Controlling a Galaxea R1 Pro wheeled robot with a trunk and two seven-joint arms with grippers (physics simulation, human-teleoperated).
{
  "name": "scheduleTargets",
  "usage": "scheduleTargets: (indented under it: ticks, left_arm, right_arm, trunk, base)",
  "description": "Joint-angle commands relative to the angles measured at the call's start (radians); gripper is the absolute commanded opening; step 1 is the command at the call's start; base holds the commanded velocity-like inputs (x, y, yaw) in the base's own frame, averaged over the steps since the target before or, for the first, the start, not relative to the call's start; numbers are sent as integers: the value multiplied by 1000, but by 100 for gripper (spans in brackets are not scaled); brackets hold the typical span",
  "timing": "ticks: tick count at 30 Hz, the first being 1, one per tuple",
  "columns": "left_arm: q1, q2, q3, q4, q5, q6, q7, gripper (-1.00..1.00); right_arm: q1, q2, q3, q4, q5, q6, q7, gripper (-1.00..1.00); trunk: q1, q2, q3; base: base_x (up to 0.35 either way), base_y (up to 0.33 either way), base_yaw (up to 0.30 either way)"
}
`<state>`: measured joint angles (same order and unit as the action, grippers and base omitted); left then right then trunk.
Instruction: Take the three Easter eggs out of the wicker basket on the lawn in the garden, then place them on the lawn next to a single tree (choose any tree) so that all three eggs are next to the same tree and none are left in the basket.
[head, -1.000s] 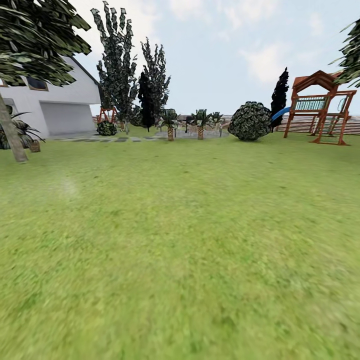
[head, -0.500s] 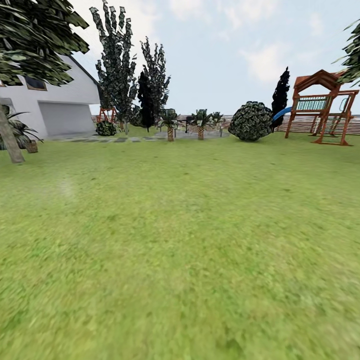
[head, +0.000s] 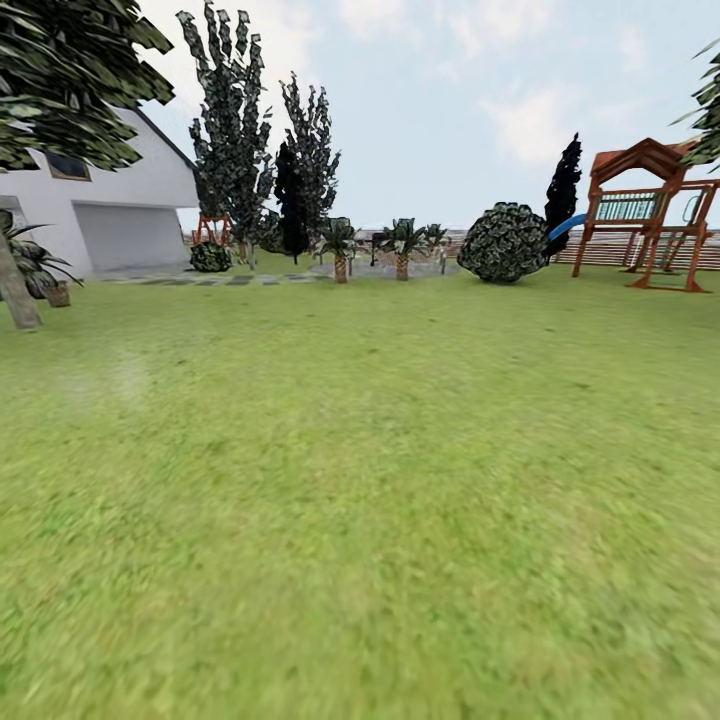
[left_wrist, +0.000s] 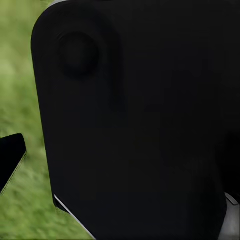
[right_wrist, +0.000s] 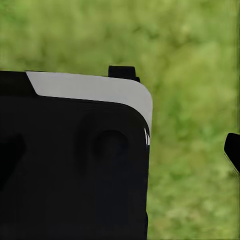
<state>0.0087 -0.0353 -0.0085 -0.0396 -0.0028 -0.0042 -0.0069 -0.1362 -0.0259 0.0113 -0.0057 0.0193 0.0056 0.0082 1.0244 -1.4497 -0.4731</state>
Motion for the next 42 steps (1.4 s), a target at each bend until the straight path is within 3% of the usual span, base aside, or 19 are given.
scheduleTargets:
  ticks: [1,42]
  left_arm:
    - [1,0,-1,-2,0,0,-1,100]
    - [1,0,-1,-2,0,0,-1,100]
  right_arm:
    - [0,0,1,0,2,1,1,100]
    - [0,0,1,0,2,1,1,100]
  trunk:
    - [1,0,-1]
    - [1,0,-1]
  base:
    - [340,0,0]
    - [340,0,0]
